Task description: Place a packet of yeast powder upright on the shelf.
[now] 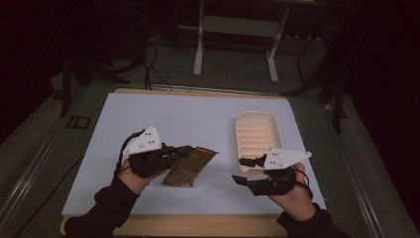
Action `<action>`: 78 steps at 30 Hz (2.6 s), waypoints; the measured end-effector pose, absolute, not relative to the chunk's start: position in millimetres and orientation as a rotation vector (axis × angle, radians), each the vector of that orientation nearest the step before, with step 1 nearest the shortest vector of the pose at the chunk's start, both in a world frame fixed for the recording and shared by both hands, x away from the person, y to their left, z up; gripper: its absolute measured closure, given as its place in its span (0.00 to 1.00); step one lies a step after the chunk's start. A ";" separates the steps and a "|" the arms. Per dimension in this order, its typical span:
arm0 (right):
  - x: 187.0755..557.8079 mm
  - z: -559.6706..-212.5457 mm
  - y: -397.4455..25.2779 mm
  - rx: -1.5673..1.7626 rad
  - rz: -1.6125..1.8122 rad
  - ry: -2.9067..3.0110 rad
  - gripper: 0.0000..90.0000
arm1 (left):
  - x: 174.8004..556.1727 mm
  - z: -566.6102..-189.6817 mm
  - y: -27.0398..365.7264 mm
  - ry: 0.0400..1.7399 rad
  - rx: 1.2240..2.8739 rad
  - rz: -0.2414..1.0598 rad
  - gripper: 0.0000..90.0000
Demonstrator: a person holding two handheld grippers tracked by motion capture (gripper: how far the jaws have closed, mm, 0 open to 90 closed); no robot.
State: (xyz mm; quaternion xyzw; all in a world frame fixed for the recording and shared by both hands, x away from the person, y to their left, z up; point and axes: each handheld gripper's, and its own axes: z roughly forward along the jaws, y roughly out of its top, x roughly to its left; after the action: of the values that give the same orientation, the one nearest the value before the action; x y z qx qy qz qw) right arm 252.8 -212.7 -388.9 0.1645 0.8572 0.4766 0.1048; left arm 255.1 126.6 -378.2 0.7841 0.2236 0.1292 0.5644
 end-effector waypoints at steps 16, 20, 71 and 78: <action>275.8 -377.6 -182.8 0.414 1.345 2.624 0.38 | 249.8 -383.8 113.8 0.502 1.743 0.270 1.00; 279.5 -376.3 -177.1 0.400 1.363 2.632 0.38 | 249.1 -384.1 110.4 0.499 1.729 0.259 1.00; 303.4 -342.5 -194.9 0.193 1.298 2.722 0.84 | 246.3 -394.1 98.7 0.402 1.761 0.259 0.17; 311.9 -327.5 -219.6 0.203 1.321 2.633 0.84 | 243.5 -400.5 110.2 0.422 1.785 0.241 0.15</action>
State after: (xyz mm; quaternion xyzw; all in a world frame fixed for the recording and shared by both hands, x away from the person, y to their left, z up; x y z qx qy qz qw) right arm 311.9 -219.6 -327.5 0.0684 0.8877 0.4453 0.0945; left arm 243.5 110.2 -400.5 0.7704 0.1820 0.1042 0.6020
